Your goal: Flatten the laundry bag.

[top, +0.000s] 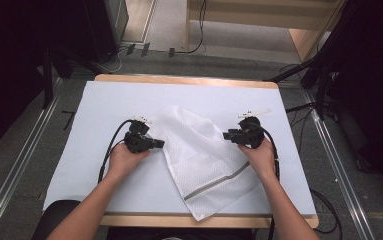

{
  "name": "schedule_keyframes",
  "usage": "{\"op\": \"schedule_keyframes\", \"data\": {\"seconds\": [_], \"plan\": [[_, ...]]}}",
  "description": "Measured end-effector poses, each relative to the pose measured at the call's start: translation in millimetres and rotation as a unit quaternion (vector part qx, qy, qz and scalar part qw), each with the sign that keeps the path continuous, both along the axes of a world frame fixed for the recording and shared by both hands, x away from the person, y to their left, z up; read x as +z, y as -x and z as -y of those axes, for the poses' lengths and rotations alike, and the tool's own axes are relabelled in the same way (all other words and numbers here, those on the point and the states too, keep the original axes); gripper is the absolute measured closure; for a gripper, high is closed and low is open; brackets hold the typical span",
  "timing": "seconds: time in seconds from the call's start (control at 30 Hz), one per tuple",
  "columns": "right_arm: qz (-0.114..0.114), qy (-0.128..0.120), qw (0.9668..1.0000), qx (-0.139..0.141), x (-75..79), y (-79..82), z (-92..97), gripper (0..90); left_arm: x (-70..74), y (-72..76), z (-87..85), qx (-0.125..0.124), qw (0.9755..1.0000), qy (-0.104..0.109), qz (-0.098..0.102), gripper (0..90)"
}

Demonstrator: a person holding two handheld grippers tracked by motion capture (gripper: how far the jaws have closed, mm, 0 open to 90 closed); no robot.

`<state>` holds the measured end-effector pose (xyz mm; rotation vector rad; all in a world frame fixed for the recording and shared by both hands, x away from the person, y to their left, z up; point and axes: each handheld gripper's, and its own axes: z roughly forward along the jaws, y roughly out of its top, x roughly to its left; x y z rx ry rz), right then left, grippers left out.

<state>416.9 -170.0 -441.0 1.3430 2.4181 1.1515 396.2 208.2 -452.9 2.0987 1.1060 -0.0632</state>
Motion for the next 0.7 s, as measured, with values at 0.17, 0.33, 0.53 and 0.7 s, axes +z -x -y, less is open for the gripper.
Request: {"op": "schedule_keyframes", "data": {"seconds": [0.17, 0.33, 0.53, 0.7], "plan": [[0.003, 0.006, 0.9999, 0.015, 3.7, -13.9, -10.8, 65.1, 6.0, 1.7, -6.9, 0.008, 0.9999, 0.004, 0.006, 90.0], [-0.012, 0.025, 0.9991, 0.031, -6.8, -30.0, -23.6, 64.0, 1.5, 1.4, -6.7, 0.007, 1.0000, 0.000, -0.004, 90.0], [-0.030, 0.054, 0.9977, 0.029, -22.6, -39.3, -30.5, 78.5, 1.0, 2.5, -6.6, 0.006, 1.0000, -0.002, -0.005, 90.0], [-0.029, 0.071, 0.9968, 0.019, -17.4, -35.7, -24.1, 89.7, 3.2, 2.8, -11.2, 0.013, 0.9999, 0.000, -0.002, 90.0]]}}
